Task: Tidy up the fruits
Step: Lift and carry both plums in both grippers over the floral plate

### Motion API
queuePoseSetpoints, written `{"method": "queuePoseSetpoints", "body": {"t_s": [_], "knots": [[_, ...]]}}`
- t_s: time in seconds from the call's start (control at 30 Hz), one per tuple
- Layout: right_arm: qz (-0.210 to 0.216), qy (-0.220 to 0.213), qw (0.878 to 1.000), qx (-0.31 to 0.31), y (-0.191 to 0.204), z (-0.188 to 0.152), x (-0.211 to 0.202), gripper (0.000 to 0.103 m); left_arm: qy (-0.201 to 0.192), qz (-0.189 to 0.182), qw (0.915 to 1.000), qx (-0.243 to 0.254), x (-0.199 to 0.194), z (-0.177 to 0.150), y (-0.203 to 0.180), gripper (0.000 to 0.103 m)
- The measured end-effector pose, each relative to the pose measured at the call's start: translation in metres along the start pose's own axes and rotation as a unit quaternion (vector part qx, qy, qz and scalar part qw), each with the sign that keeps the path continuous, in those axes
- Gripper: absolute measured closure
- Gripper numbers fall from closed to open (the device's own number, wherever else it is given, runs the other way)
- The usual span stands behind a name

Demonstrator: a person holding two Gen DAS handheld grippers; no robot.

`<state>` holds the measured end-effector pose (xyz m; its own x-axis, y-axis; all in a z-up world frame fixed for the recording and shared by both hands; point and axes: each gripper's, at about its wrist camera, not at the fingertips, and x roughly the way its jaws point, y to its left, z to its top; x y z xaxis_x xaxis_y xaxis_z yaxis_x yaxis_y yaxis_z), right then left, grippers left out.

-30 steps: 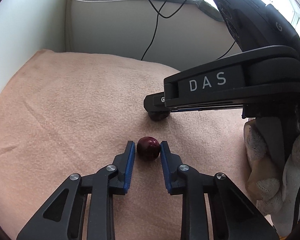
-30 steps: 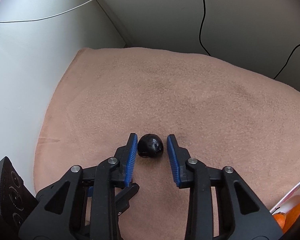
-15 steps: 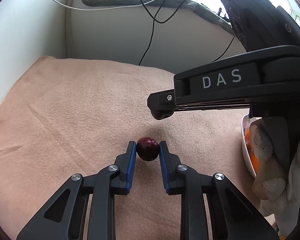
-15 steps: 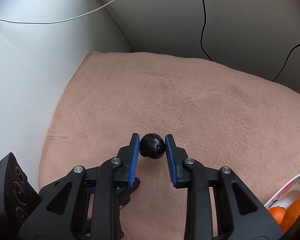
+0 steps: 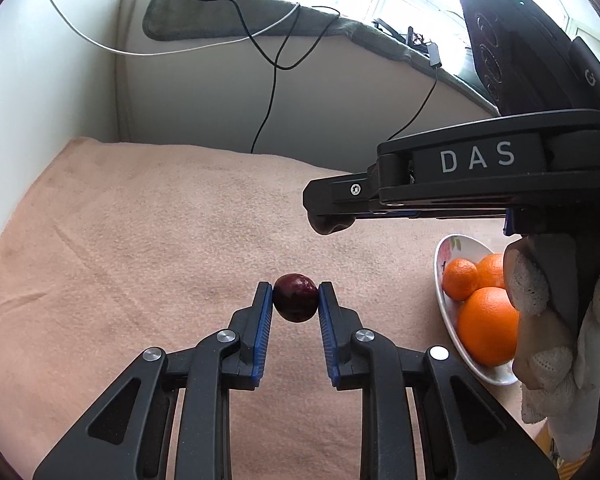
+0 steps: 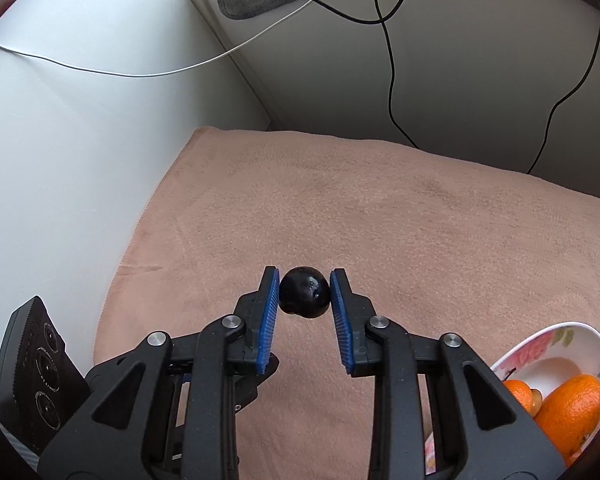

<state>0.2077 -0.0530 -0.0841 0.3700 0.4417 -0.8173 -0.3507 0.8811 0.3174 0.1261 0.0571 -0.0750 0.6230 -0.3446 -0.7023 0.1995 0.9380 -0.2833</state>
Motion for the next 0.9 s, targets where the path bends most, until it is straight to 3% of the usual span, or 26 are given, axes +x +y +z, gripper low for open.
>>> {"method": "queuePoseSetpoints", "body": {"t_s": [0.4, 0.9], "knots": [[-0.009, -0.026, 1.0, -0.008, -0.021, -0.014, -0.042, 0.076, -0.007, -0.02, 0.9995, 0.025, -0.001, 0.004, -0.045, 0.081], [-0.029, -0.063, 0.997, 0.018, -0.082, -0.045, -0.096, 0.076, -0.006, -0.07, 0.9958, 0.06, 0.004, 0.003, -0.109, 0.081]]}}
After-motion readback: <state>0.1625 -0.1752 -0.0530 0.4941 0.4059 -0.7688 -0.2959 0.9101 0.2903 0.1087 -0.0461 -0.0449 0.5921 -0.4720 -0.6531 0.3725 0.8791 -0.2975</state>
